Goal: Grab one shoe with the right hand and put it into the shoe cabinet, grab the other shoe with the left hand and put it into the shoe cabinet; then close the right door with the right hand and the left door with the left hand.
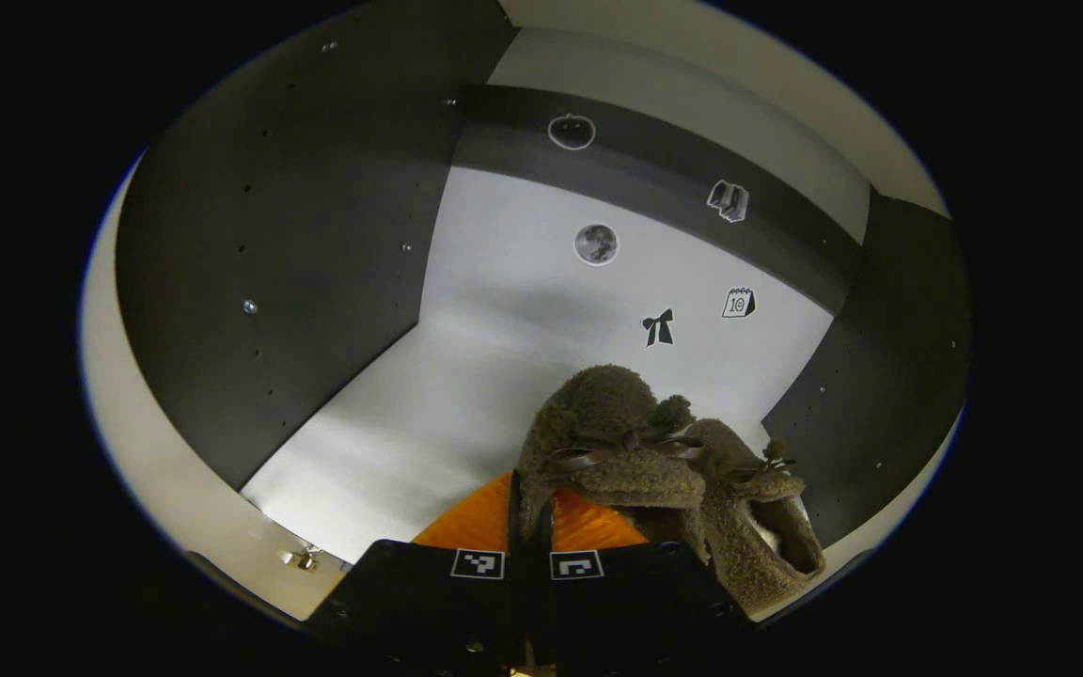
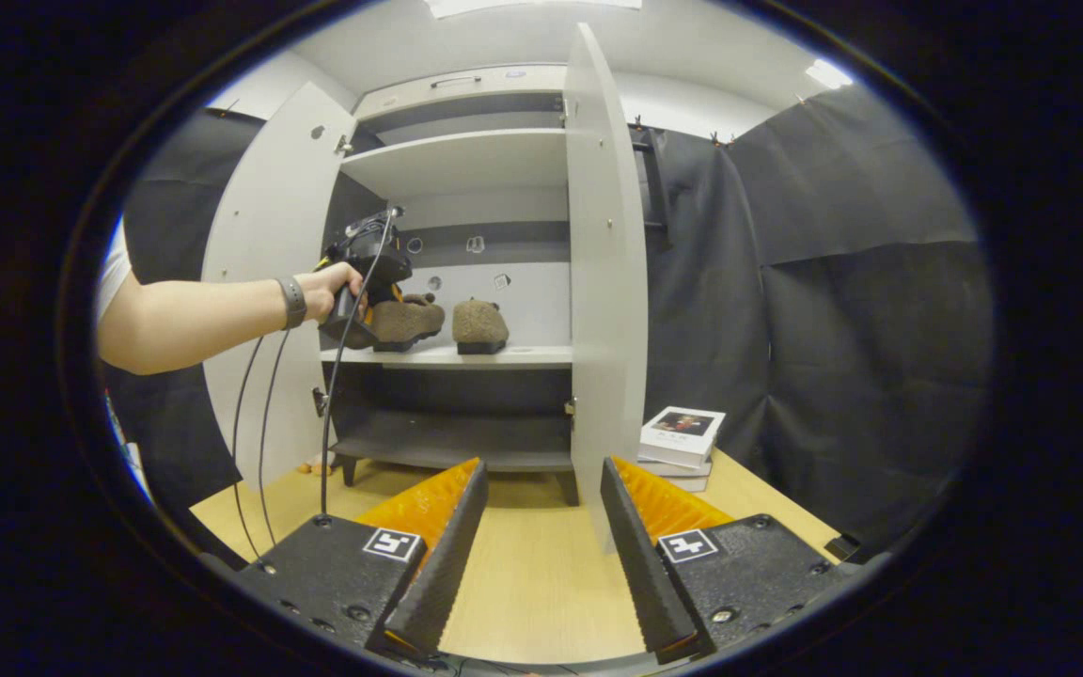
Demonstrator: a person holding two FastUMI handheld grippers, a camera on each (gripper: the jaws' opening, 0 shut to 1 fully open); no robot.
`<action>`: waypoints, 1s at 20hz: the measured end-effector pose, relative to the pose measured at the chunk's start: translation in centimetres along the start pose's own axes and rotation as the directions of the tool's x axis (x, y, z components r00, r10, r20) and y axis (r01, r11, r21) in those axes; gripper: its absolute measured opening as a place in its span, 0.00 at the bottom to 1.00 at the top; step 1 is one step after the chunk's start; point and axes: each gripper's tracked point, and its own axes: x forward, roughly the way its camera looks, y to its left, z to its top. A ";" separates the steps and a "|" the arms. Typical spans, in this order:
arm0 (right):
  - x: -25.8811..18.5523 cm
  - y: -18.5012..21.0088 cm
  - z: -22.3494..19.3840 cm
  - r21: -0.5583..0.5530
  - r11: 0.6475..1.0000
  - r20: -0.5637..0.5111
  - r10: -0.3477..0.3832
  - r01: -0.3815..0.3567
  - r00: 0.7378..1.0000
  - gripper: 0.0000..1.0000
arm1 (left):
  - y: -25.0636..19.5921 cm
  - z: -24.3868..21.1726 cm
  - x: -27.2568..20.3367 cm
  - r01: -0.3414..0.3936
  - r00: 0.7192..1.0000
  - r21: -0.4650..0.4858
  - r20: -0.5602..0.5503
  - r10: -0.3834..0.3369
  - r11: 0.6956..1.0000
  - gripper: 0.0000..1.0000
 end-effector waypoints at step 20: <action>-0.4 0.5 -0.4 -0.018 1.000 -0.014 0.021 -0.021 1.000 0.80 | 1.2 0.8 -2.9 -0.073 0.997 0.052 -0.027 0.074 0.996 0.80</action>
